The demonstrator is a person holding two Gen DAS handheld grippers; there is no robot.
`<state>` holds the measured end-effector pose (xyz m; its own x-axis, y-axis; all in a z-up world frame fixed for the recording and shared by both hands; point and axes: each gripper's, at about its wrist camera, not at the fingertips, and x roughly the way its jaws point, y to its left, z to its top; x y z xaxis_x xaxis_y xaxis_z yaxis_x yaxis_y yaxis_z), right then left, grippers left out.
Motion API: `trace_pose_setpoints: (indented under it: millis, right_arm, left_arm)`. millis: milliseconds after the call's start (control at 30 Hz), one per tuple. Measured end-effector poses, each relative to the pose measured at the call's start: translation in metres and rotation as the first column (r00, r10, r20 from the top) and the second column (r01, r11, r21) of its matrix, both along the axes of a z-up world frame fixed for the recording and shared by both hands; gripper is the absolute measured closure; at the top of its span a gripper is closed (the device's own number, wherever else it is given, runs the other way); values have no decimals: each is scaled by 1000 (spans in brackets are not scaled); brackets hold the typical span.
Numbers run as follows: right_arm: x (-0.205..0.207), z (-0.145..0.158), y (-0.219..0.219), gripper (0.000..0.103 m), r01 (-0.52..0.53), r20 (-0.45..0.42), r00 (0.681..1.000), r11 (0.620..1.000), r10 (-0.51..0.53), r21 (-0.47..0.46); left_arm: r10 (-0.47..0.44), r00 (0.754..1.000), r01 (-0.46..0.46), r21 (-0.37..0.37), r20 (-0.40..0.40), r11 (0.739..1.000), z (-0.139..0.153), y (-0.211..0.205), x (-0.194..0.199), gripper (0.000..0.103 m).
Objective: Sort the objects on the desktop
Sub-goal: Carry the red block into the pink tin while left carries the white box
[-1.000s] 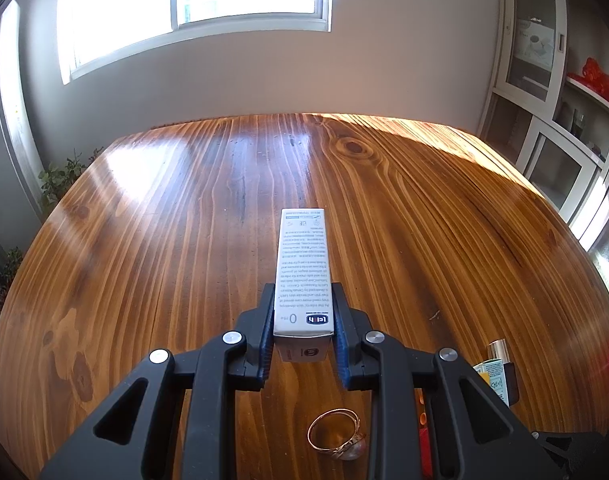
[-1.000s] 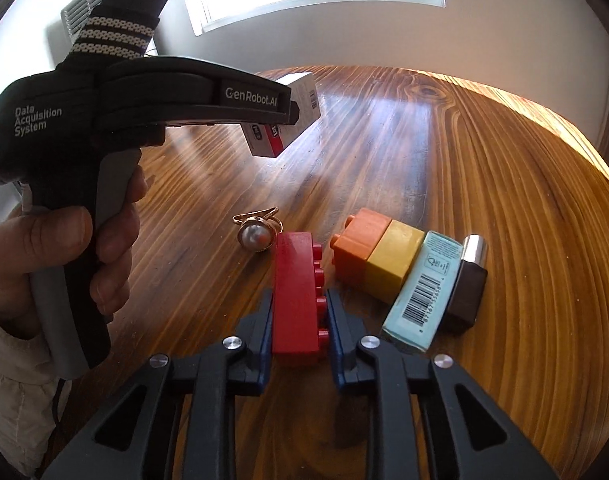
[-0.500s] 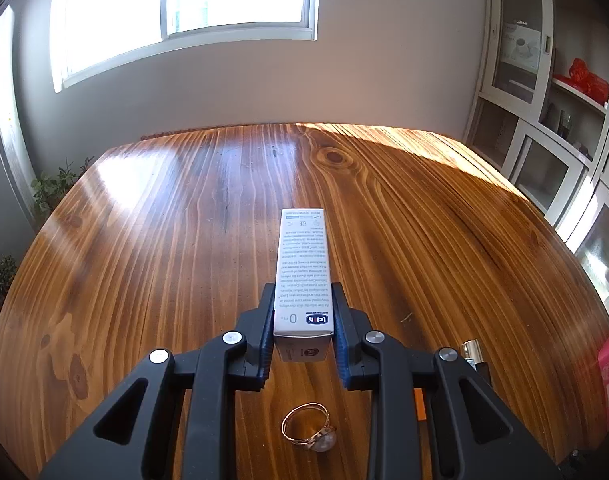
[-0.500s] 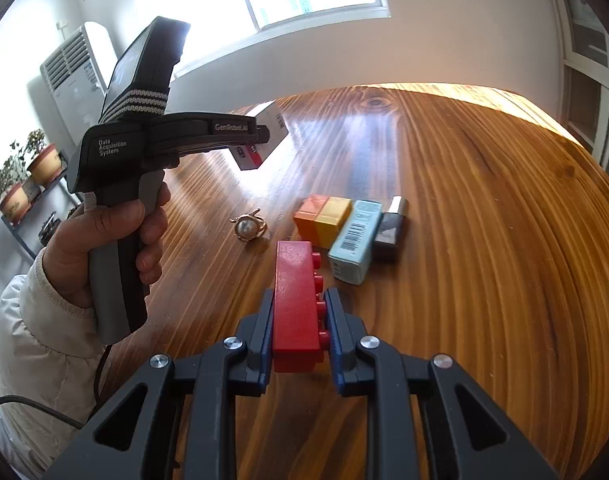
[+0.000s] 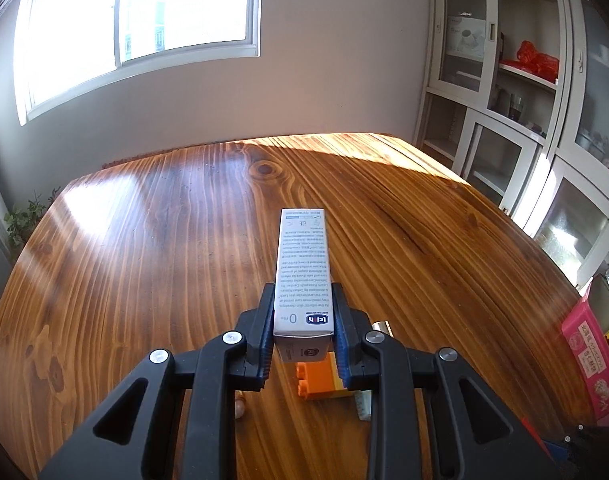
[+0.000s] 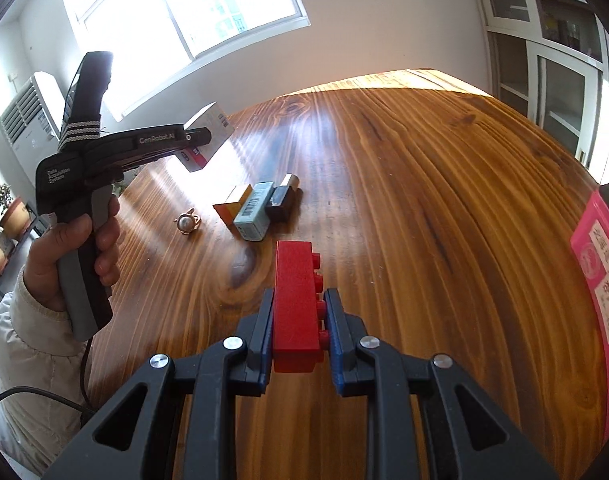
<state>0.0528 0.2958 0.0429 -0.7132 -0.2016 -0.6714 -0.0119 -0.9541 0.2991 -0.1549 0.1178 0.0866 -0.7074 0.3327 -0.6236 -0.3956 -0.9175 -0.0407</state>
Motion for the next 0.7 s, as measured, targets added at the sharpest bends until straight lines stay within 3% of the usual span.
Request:
trace_pose_setpoints:
  millis: [333,700]
  right_arm:
    - [51,15,56,77,166,-58,984,986,-167,-23]
    - [116,38,121,77,364,-155,921,931,-358,8]
  left_arm:
    - [-133,991,133,6,-25,991,11,46,57,76]
    - [-277,961,277,12,3,961,11,110,109,76]
